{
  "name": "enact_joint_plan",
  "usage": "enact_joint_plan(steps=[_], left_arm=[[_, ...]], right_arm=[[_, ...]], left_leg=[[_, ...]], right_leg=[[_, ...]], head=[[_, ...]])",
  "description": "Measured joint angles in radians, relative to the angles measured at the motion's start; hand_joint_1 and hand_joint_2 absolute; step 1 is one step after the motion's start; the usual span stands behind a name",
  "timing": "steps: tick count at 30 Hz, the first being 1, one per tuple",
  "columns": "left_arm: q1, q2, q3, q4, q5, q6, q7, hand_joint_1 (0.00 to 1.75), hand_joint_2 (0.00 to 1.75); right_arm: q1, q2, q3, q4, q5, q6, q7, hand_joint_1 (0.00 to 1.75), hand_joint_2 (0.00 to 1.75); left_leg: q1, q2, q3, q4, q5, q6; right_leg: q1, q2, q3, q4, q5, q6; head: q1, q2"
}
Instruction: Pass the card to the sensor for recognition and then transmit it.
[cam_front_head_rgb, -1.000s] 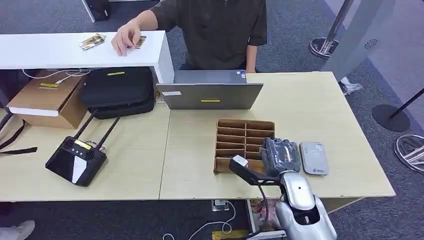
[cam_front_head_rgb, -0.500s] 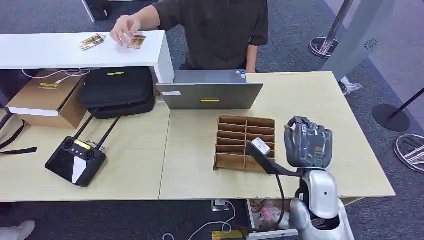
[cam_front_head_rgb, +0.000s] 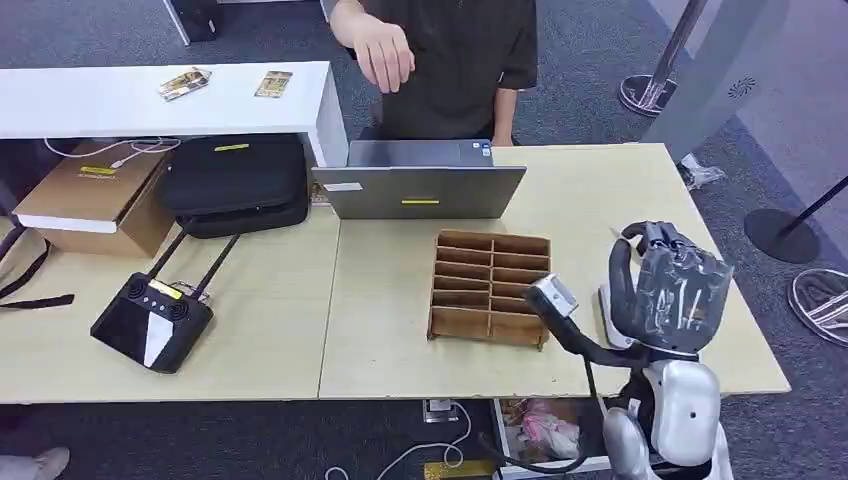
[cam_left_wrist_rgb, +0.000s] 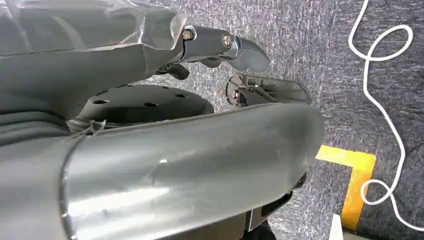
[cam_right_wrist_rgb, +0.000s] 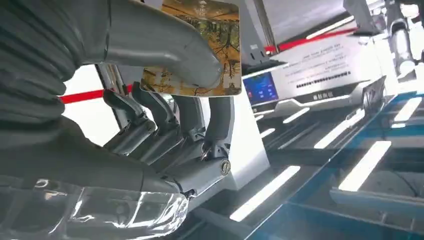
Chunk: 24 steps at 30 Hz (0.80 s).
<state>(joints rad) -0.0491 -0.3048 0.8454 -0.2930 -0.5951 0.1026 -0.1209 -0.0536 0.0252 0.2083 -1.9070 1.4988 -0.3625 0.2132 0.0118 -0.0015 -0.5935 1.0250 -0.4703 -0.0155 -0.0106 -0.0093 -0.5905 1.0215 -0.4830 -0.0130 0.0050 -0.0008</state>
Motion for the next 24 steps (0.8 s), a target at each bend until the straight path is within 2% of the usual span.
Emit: enact_joint_plan(steps=[7,10,12,16,20,24], left_arm=[[0.0,0.0,0.0,0.0,-0.004,-0.009,-0.008,0.0,0.0],[-0.001,0.0,-0.002,0.0,-0.026,-0.009,-0.008,0.0,0.0],[-0.004,0.001,-0.013,0.002,-0.055,-0.009,-0.009,0.0,0.0],[-0.018,0.001,-0.065,0.012,-0.116,-0.003,0.013,0.0,0.0],[-0.029,0.0,-0.126,0.018,-0.171,0.012,0.046,0.0,0.0],[-0.038,0.0,-0.175,0.02,-0.186,0.017,0.06,0.0,0.0]], right_arm=[[0.004,0.0,-0.02,-0.035,-0.034,-0.071,-0.006,1.75,1.75],[-0.03,0.002,-0.021,-0.016,-0.152,-0.105,-0.063,1.75,1.75],[-0.1,0.018,-0.021,0.038,-0.225,-0.081,-0.097,1.75,1.75],[-0.307,0.075,-0.025,0.27,-0.289,-0.018,-0.097,1.75,1.75],[-0.48,0.125,-0.057,0.51,-0.293,-0.017,-0.08,1.75,1.75],[-0.6,0.145,-0.082,0.701,-0.277,-0.022,-0.079,1.75,1.75]], left_leg=[[0.0,0.0,0.0,0.0,0.0,0.0],[0.0,0.002,-0.001,0.0,0.0,0.0],[0.0,0.005,0.0,0.0,0.0,0.0],[0.0,0.007,0.002,0.0,0.003,-0.002],[0.0,0.005,0.002,0.0,0.006,-0.003],[0.0,0.005,0.002,0.0,0.006,-0.003]], right_leg=[[0.0,0.0,0.0,0.0,0.0,0.0],[0.0,0.001,0.0,0.0,0.0,0.0],[0.0,0.004,0.001,0.001,0.001,-0.001],[0.0,0.006,0.0,0.001,0.004,-0.003],[0.0,0.004,0.0,0.002,0.006,-0.003],[0.0,0.005,0.0,0.002,0.006,-0.003]], head=[[0.0,0.0],[0.0,0.0],[0.0,0.0],[0.0,0.0],[0.0,0.0],[0.0,0.0]])
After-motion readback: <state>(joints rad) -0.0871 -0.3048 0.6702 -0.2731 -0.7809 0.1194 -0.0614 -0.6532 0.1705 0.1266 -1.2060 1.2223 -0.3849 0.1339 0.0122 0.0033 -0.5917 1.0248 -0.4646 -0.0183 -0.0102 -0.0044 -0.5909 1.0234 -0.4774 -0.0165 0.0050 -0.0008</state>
